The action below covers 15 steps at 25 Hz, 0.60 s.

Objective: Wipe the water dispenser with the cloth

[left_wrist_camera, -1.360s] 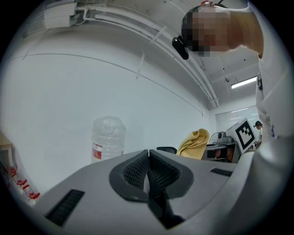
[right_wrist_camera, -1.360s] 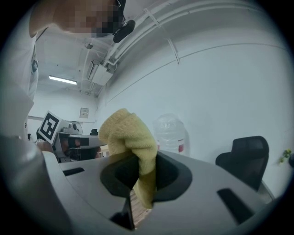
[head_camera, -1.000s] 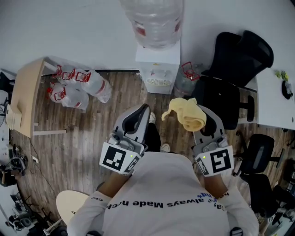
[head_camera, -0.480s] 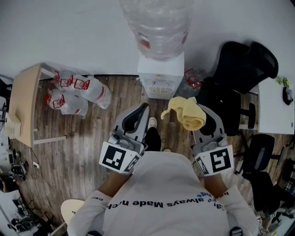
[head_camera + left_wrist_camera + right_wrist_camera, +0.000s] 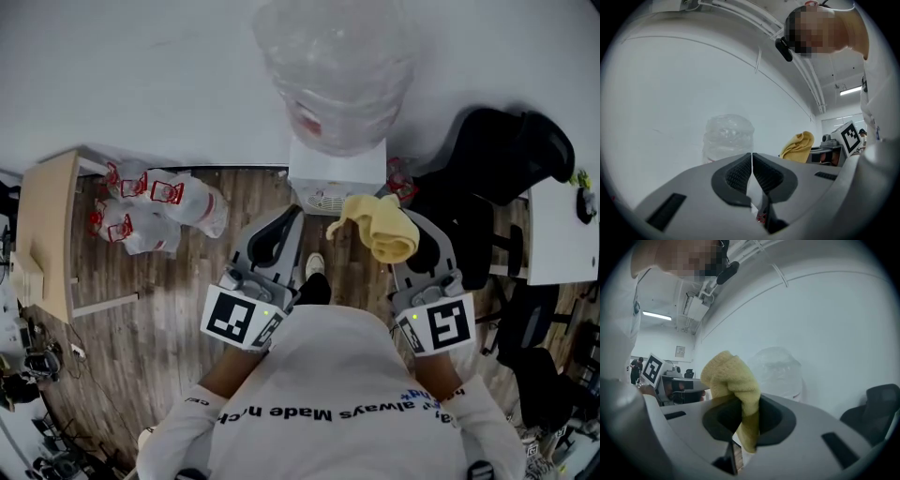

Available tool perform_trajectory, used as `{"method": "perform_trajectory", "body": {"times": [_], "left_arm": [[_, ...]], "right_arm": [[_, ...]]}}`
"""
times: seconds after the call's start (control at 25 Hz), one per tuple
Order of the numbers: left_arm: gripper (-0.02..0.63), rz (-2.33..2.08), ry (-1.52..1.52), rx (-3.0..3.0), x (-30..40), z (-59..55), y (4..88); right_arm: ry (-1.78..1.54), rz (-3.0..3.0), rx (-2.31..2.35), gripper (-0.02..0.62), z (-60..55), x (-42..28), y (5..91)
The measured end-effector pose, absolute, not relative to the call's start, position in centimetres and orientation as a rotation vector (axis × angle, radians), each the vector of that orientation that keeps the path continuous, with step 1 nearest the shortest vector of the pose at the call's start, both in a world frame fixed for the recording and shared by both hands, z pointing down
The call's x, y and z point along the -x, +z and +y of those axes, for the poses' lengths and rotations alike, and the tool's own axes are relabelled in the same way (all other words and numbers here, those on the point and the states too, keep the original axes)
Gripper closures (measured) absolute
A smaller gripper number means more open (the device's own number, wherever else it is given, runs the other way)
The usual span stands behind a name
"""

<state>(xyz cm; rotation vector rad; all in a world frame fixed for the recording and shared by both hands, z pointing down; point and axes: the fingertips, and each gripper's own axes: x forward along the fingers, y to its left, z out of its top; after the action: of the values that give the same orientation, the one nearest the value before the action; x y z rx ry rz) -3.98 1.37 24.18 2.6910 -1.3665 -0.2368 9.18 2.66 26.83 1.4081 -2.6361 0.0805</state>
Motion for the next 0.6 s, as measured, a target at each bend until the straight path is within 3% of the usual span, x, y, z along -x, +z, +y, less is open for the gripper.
{"method": "perform_trajectory", "body": {"times": [0.6], "left_arm": [[0.580, -1.309, -0.205, -2.725, 7.2, -5.6, 25.5]], "right_arm": [[0.081, -2.610, -1.459, 0.532, -3.9, -5.5, 27.9]]}}
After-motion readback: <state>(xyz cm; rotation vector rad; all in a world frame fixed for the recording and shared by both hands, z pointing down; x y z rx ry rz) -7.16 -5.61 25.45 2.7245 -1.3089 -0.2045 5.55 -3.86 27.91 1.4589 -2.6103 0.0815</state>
